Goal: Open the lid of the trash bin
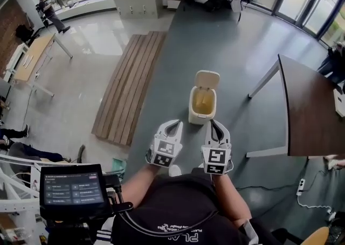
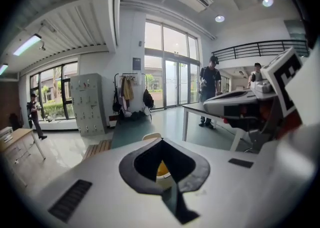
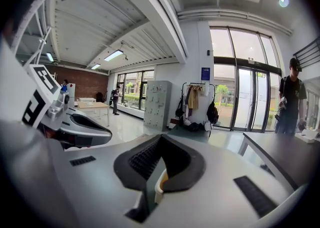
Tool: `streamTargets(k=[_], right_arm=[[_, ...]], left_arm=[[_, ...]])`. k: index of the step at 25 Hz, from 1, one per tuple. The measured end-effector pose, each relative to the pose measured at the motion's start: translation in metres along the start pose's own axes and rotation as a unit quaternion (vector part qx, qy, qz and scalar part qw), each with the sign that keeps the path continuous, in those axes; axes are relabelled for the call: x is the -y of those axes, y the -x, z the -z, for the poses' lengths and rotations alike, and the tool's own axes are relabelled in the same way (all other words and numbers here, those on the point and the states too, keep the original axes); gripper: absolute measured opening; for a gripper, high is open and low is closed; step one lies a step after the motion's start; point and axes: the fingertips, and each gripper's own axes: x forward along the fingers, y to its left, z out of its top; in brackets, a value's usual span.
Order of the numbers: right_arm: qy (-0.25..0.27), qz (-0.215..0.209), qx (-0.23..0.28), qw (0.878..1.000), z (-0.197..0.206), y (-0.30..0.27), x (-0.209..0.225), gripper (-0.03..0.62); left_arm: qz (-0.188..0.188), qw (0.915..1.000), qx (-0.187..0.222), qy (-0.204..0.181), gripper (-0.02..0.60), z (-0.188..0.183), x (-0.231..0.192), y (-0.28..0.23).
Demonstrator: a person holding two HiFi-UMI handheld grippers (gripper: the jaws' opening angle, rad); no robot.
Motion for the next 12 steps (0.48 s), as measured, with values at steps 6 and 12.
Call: streamTargets(k=[6, 12], right_arm=[[-0.006, -0.01, 0.009, 1.0, -0.006, -0.005, -0.001, -0.003], [-0.01, -0.02, 0.018, 1.0, 0.004, 0.081, 0.028, -0.003]], left_arm=[[0.006, 0.9995, 0.018, 0.024, -0.001, -0.016, 0.001, -0.002], [-0.009, 0.9996, 0.024, 0.01, 0.0, -0.025, 0.084, 0.042]])
